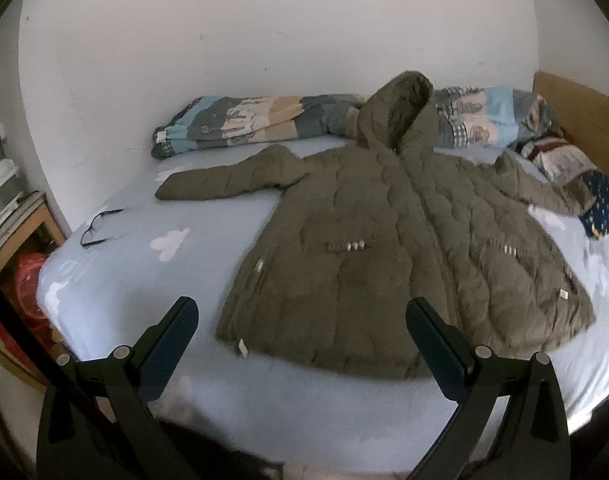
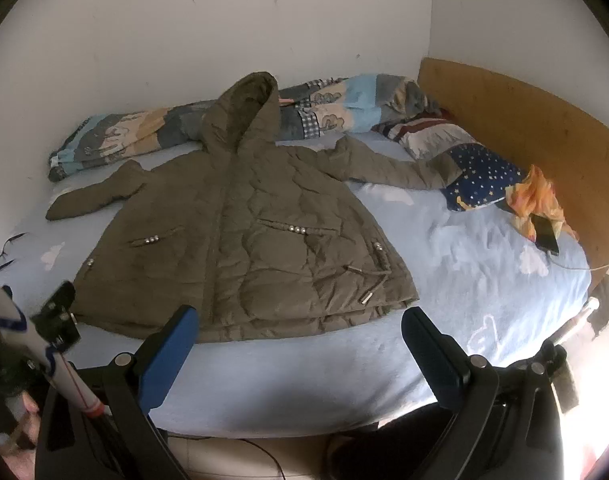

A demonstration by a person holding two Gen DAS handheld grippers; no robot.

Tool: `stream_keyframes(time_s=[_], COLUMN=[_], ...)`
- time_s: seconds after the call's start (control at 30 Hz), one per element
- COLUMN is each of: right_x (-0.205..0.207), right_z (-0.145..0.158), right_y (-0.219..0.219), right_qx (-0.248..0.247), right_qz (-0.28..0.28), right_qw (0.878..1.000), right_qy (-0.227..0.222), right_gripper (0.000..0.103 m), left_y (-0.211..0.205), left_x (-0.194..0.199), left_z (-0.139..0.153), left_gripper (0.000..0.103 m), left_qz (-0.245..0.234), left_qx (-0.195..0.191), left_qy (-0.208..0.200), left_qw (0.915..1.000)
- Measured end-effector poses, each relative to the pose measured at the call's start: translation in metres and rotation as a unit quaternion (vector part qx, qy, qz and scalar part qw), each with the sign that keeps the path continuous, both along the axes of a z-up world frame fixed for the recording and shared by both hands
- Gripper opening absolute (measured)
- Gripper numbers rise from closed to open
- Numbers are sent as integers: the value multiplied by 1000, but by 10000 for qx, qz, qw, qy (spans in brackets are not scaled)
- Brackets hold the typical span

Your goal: Fold large clothes

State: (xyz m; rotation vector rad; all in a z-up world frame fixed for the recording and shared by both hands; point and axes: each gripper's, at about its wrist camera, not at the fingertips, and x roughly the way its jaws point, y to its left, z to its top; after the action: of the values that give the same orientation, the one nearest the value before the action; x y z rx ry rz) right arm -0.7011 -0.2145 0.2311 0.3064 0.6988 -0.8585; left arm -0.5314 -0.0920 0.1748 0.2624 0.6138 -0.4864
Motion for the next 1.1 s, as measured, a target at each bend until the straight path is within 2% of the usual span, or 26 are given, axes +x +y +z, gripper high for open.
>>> stream_keyframes(time_s=[0.1, 0.2, 0.3, 0.37, 0.4, 0.43, 0.47, 0.6, 0.73, 0.87, 0.97, 1.1], right_x=[0, 0, 1, -1, 1, -2, 0, -2, -6, -13, -19, -28], right_z=[-4, -3, -1, -3, -3, -6, -7, -9, -3, -5, -13, -27], right_y=[-18, -40, -64, -83, -90, -102, -110, -151, -213, -292, -359, -432], right_qx=[113, 185, 190, 241, 305, 413, 485, 631, 968, 1633, 2089, 2431], right_qz=[-93, -261, -479, -629, -682, -771, -818, -1029, -1129, -1310, -1605, -2034], right_qw=[9999, 9995, 9987, 9977, 9972, 9961, 9954, 9926, 9889, 9763, 9606, 9399], right_qy=[48, 32, 53, 49, 66, 73, 73, 156, -58, -554, -888, -1272], right_gripper=[103, 103, 103, 103, 103, 103, 103, 103, 103, 103, 102, 96], left_y=[-27, -59, -93, -112, -118, -124, -127, -147, -158, -159, -168, -179], left_x=[27, 57, 92, 121, 136, 156, 165, 201, 229, 238, 236, 229], left_z=[8, 12, -2, -25, -37, -50, -56, -72, -95, -114, -116, -114], left_gripper=[103, 103, 103, 103, 103, 103, 103, 103, 103, 103, 103, 103], left_qz=[-19, 56, 3, 96, 237, 301, 302, 536, 687, 765, 748, 617], left_qx=[2, -88, -24, 164, 307, 305, 262, 655, 1022, 1099, 1212, 1366], left_qy=[87, -63, 20, 229, 510, 1013, 1183, 1351, 1722, 2114, 2077, 1880], left_qw=[10000, 9999, 10000, 9996, 9979, 9939, 9922, 9872, 9773, 9682, 9678, 9707])
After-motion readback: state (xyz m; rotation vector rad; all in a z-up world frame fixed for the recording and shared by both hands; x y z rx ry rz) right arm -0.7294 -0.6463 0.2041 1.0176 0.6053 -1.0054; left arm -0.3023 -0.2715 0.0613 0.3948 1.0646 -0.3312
